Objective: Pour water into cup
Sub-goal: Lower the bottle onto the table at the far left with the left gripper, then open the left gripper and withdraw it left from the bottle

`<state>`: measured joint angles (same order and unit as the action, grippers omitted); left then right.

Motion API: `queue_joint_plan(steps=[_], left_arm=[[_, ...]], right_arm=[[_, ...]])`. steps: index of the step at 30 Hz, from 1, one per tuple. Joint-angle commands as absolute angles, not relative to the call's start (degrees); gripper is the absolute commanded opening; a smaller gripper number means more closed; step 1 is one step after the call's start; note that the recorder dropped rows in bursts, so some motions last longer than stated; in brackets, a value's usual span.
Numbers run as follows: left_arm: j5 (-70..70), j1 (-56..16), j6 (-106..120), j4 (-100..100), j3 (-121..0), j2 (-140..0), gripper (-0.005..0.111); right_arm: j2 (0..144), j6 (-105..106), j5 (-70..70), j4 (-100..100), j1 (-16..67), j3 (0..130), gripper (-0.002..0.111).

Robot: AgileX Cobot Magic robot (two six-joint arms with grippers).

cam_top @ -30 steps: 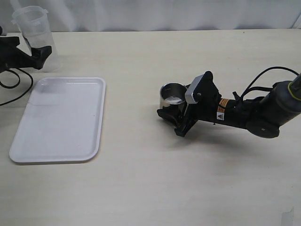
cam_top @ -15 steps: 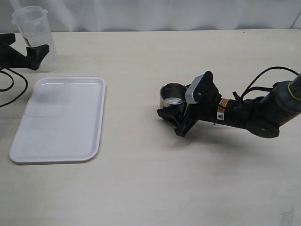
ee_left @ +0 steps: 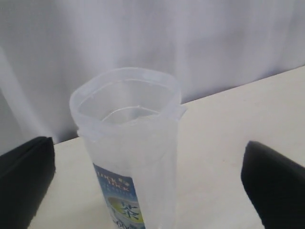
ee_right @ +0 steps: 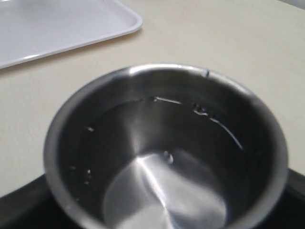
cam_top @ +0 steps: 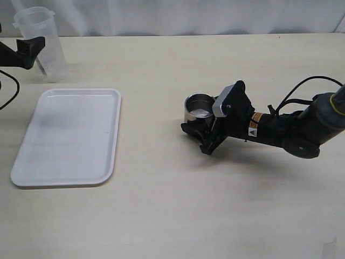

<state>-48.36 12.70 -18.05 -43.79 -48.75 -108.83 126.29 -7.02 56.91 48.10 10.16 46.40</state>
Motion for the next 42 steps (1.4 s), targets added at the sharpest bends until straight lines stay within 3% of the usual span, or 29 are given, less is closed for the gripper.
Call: queue_joint_plan(steps=[1, 18, 42], left_arm=[[-48.3, 12.9, -18.7, -44.0, -48.1, -106.5, 0.105], [-39.8, 12.9, -20.4, -43.9, -48.1, -99.7, 0.105], [-39.1, 12.8, -27.0, -44.4, -47.8, -98.0, 0.105]], right_arm=[[126.1, -6.8, 58.4, 47.8, 10.2, 46.7, 0.004], [126.1, -6.8, 59.7, 47.8, 10.2, 46.7, 0.004], [126.1, -6.8, 59.7, 47.8, 10.2, 46.7, 0.004]])
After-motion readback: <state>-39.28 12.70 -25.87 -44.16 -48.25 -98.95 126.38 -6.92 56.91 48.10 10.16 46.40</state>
